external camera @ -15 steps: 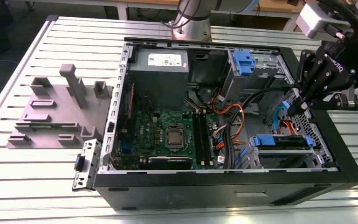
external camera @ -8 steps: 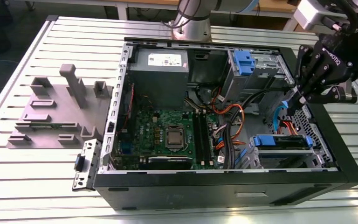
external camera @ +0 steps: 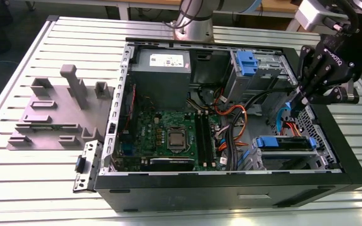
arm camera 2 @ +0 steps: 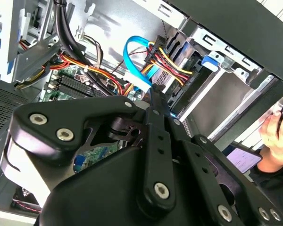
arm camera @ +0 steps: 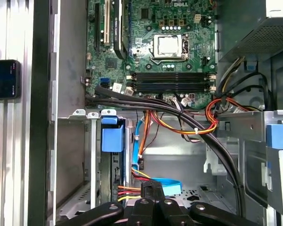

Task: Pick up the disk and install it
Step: 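Insert the second disk wire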

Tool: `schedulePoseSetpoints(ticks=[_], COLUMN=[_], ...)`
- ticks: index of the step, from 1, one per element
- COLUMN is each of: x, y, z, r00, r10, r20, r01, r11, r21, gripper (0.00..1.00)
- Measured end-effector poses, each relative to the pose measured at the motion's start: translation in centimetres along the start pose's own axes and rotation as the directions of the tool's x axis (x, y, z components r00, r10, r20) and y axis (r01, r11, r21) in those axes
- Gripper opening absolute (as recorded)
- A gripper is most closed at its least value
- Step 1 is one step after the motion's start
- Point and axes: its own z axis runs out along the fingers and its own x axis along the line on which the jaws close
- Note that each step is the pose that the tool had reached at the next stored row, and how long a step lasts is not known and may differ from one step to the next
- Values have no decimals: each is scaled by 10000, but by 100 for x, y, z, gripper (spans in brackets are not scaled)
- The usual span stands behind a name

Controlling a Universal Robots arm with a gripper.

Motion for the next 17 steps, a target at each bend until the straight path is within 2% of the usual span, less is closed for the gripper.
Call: schedulePoseSetpoints(ticks=[4, 5, 10, 12, 13, 17], x=[-1, -1, -1, -1, -2, -9], y=[-1, -1, -1, -1, 0, -1], z=[21, 23, 27, 23, 23, 31], r00=[10000, 10000, 9998, 9998, 9998, 9998], r10=[4, 5, 11, 8, 7, 5], r20=[-63, -82, -195, -207, -207, -218], r01=[-4, -5, -11, -7, -6, -5], r11=[10000, 10000, 10000, 10000, 10000, 10000], r21=[4, 6, 22, 23, 23, 23], gripper=[11, 17, 18, 18, 25, 25])
